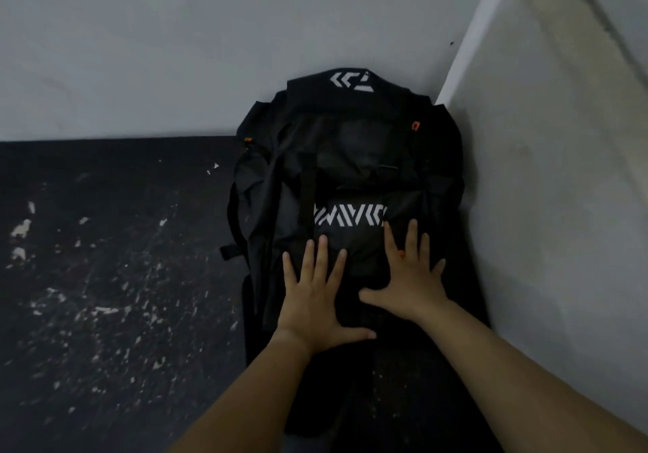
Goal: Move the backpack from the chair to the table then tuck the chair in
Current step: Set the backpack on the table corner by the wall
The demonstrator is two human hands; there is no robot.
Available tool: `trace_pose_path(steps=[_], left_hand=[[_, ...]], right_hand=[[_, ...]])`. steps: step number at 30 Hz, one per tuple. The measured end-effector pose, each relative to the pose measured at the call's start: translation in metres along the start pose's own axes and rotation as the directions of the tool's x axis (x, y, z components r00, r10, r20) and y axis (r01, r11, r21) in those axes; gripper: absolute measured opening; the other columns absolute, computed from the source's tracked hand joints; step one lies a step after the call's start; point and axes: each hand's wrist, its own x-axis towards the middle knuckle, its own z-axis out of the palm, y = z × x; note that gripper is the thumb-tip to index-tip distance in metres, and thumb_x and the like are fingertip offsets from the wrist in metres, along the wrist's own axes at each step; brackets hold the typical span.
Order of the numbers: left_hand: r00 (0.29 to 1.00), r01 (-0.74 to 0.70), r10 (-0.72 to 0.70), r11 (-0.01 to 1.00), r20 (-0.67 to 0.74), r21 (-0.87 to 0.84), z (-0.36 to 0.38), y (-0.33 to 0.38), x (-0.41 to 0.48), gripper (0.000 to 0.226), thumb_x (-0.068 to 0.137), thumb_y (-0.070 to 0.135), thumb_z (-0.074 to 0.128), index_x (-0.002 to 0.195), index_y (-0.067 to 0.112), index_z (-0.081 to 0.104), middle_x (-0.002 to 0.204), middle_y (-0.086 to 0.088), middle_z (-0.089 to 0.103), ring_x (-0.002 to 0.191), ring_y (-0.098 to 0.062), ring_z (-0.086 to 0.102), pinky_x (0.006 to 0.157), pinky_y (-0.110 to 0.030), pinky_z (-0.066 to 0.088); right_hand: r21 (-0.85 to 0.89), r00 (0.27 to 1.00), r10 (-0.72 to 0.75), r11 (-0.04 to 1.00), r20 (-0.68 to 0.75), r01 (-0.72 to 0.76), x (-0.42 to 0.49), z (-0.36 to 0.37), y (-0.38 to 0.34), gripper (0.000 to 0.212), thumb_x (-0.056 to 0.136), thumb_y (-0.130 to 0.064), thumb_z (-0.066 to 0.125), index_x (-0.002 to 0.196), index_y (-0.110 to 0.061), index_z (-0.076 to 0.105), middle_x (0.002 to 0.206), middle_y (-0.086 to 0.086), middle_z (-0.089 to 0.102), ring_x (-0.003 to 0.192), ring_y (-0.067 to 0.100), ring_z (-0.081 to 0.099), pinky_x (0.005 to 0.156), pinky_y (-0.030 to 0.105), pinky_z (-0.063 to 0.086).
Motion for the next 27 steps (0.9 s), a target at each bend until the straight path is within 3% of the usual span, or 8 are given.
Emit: trace_pose_path(steps=[13, 21, 24, 27], left_hand=[[1.0, -0.005, 0.004, 0.999, 0.017, 0.033, -0.008, -0.004, 0.023, 0.139, 0.049, 0.104, 0.022, 0.154, 0.021, -0.015, 0.158, -0.017, -0.031, 0.145, -0.035, -0.029, 0.111, -0.069, -0.008], [0.992, -0.002, -0.007, 0.997, 0.124, 0.071, -0.016, 0.003, 0.008, 0.133, 0.056, 0.099, 0.028, 0.152, 0.021, -0.02, 0.156, -0.019, -0.034, 0.144, -0.037, -0.029, 0.113, -0.067, -0.007], [0.984, -0.06, 0.045, 0.995, 0.174, 0.082, -0.017, 0.0, -0.006, 0.127, 0.062, 0.092, 0.036, 0.153, 0.021, -0.018, 0.156, -0.018, -0.032, 0.145, -0.036, -0.027, 0.114, -0.065, -0.008], [0.982, -0.1, 0.086, 0.992, 0.168, 0.075, -0.015, -0.002, -0.029, 0.118, 0.069, 0.088, 0.034, 0.154, 0.021, -0.014, 0.16, -0.016, -0.024, 0.146, -0.034, -0.025, 0.116, -0.062, -0.008]], right_hand=[[0.007, 0.999, 0.021, 1.0, -0.046, -0.021, 0.017, -0.006, -0.002, 0.13, 0.064, -0.069, 0.067, 0.143, -0.042, -0.033, 0.152, 0.006, -0.044, 0.144, 0.034, -0.028, 0.113, 0.07, 0.0], [-0.075, 0.981, -0.015, 0.997, -0.194, 0.001, -0.021, 0.019, 0.003, 0.099, 0.084, -0.074, 0.042, 0.154, -0.03, -0.014, 0.162, 0.011, -0.022, 0.149, 0.034, -0.012, 0.118, 0.061, 0.002], [-0.091, 0.977, -0.052, 0.995, -0.208, 0.033, -0.037, 0.027, 0.011, 0.094, 0.087, -0.073, 0.036, 0.155, -0.027, -0.01, 0.163, 0.012, -0.017, 0.149, 0.034, -0.01, 0.12, 0.056, 0.002], [-0.1, 0.969, -0.076, 0.994, -0.234, 0.054, -0.057, 0.037, 0.016, 0.089, 0.084, -0.073, 0.018, 0.156, -0.025, -0.004, 0.164, 0.014, -0.01, 0.15, 0.034, -0.007, 0.121, 0.053, 0.002]])
